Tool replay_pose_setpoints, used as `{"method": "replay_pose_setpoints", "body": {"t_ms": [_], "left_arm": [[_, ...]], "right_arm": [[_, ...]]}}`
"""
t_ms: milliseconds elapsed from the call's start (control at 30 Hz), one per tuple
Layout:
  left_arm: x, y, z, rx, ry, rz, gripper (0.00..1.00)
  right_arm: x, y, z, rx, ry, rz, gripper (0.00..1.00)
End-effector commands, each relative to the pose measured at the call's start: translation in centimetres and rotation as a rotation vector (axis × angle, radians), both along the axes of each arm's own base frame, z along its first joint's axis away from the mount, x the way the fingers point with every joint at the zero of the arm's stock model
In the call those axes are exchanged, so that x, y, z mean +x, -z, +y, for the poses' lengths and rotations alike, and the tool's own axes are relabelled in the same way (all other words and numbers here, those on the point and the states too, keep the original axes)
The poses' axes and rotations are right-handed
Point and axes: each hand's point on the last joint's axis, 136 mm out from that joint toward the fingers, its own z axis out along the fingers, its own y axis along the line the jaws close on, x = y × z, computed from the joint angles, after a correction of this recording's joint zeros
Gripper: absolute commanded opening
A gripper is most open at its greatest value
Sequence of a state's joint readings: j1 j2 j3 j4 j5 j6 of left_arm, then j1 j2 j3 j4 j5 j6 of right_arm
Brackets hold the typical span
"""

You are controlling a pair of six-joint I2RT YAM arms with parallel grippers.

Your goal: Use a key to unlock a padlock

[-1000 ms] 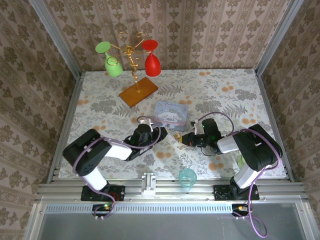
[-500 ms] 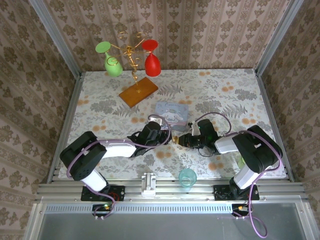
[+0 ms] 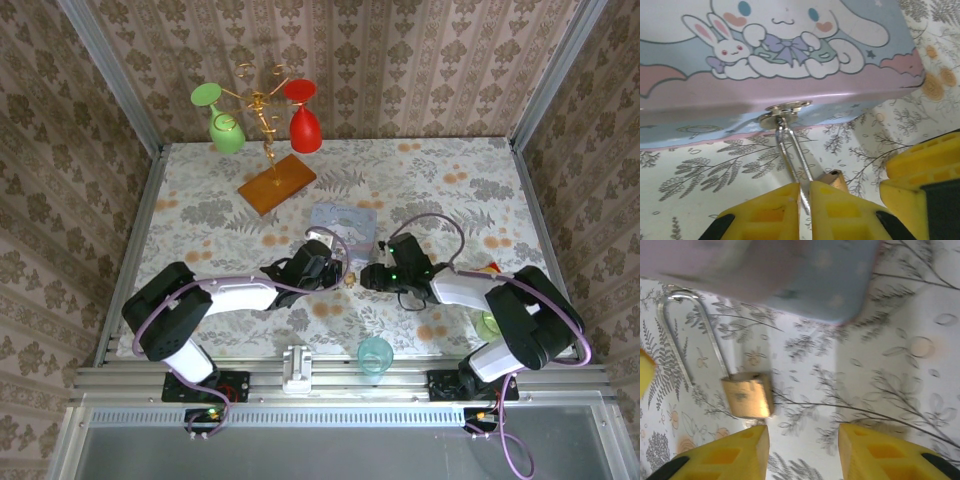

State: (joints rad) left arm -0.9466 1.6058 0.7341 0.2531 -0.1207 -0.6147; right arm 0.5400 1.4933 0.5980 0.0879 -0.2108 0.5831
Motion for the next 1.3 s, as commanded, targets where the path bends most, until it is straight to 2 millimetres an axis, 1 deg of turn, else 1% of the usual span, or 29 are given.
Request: {"method": "replay_pose_setpoints", "body": {"t_ms": [0, 67, 100, 200, 267, 300, 333, 400, 467, 600, 733, 833, 1033, 1133, 1267], "left_arm": [[0.7, 0.1, 1.3, 0.108, -0.001, -0.037, 0.11], [0.8, 0.4, 1.9, 0.096, -0.008, -0.023, 0.1], [0.9, 0.2, 2.0, 0.078, -0.011, -0.028, 0.1], [0.7, -1.5, 2.5, 0.055, -0.007, -0.065, 0.1], [0.8, -2.4, 2.9, 0.043, -0.012, -0.083, 0.1], [0.8, -2.6, 3.1, 0.041, -0.014, -0.088, 0.1], [0.8, -2.7, 3.3, 0.04, -0.014, -0.09, 0.1], [0.9, -2.6, 3.5, 0.037, -0.015, -0.09, 0.1], [0.7, -2.3, 3.5, 0.022, -0.015, -0.07, 0.1], [0.6, -1.7, 3.8, -0.041, -0.039, -0.038, 0.1], [0.5, -1.7, 4.0, -0.048, -0.04, -0.038, 0.11], [0.6, -2.2, 4.3, -0.033, -0.04, -0.059, 0.11], [1.3, -4.0, 5.1, -0.029, -0.048, -0.098, 0.11], [1.6, -4.1, 5.7, -0.041, -0.062, -0.097, 0.12], [1.7, -4.1, 6.1, -0.049, -0.071, -0.094, 0.12]], "right_arm": [[0.3, -0.9, -0.9, -0.184, 0.018, -0.05, 0.45], [0.5, -0.9, -0.7, -0.177, 0.043, -0.056, 0.46], [0.7, -0.9, -0.6, -0.175, 0.051, -0.061, 0.46], [1.4, -1.1, 0.2, -0.158, 0.047, -0.08, 0.47], [1.9, -1.5, 1.2, -0.126, 0.017, -0.117, 0.47], [2.2, -1.7, 1.7, -0.104, 0.007, -0.125, 0.47], [2.4, -1.7, 2.2, -0.077, -0.007, -0.119, 0.47], [2.8, -1.5, 2.4, -0.06, 0.004, -0.101, 0.47], [2.6, -1.7, 2.9, -0.05, -0.003, -0.105, 0.47], [2.1, -0.7, 2.1, -0.162, 0.015, -0.085, 0.48], [2.0, -0.2, 2.4, -0.163, 0.009, -0.073, 0.48], [2.0, 0.2, 2.8, -0.163, -0.002, -0.062, 0.49], [2.1, 0.8, 2.9, -0.195, -0.003, -0.06, 0.49], [1.8, 1.3, 2.8, -0.231, -0.005, -0.058, 0.5], [1.3, 1.7, 3.0, -0.219, -0.01, -0.048, 0.49]]}}
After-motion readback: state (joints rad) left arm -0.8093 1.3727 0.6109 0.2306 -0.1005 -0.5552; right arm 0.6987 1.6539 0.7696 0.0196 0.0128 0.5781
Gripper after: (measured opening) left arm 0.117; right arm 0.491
